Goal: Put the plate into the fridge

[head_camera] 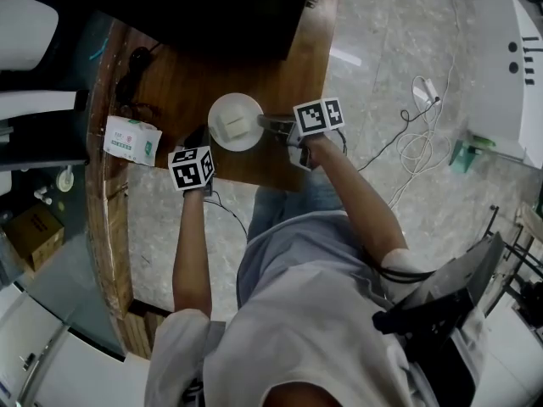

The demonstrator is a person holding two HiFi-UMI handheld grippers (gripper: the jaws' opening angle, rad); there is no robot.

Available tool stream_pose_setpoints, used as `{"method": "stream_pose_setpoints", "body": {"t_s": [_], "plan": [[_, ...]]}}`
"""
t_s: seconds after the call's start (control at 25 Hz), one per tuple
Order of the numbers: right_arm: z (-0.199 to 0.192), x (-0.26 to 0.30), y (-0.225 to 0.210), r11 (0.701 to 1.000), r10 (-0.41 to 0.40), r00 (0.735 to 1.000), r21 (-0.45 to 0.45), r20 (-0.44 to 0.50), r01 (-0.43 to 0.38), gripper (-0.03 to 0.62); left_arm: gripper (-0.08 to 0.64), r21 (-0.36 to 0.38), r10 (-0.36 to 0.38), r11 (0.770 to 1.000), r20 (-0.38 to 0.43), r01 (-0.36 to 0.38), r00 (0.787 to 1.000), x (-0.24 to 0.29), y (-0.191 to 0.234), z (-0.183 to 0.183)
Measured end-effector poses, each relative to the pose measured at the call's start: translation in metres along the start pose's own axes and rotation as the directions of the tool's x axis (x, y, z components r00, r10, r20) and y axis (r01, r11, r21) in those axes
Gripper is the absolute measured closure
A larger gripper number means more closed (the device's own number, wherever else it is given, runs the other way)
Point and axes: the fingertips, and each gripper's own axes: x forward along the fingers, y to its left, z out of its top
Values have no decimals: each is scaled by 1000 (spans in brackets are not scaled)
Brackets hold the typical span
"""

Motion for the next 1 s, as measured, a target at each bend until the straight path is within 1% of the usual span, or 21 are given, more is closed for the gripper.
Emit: {"method": "stream_pose_setpoints", "body": {"t_s": [0.08,0.2,0.24,0.36,0.48,0.72,0.84,1.0], "plan": [[-2,0,1,999,23,1000,29,10,-24,568,541,-9,1,1000,-1,-1,1000,0,0,-2],[-11,1,9,993,74,997,95,24,-76,566,541,-13,17,1000,7,-17,1000,-4,1,-3],[-14,1,9,992,72,997,104,30,-75,566,541,-14,22,1000,13,-21,1000,-6,2,-2],[-21,-2,3,991,32,997,129,73,-41,568,541,-10,15,1000,24,-14,1000,-13,-3,-2],[-34,-5,11,983,38,992,174,120,-58,569,540,11,5,1000,42,-6,999,-28,-12,-6],[-47,-11,20,976,71,984,191,164,-103,569,540,3,-8,1000,86,8,996,-48,-30,-14],[-46,-22,26,971,97,977,198,189,-134,569,540,9,-14,1000,119,13,993,-60,-43,-5],[-43,-39,28,970,110,975,193,192,-148,569,540,13,-25,1000,162,24,987,-70,-68,9]]}}
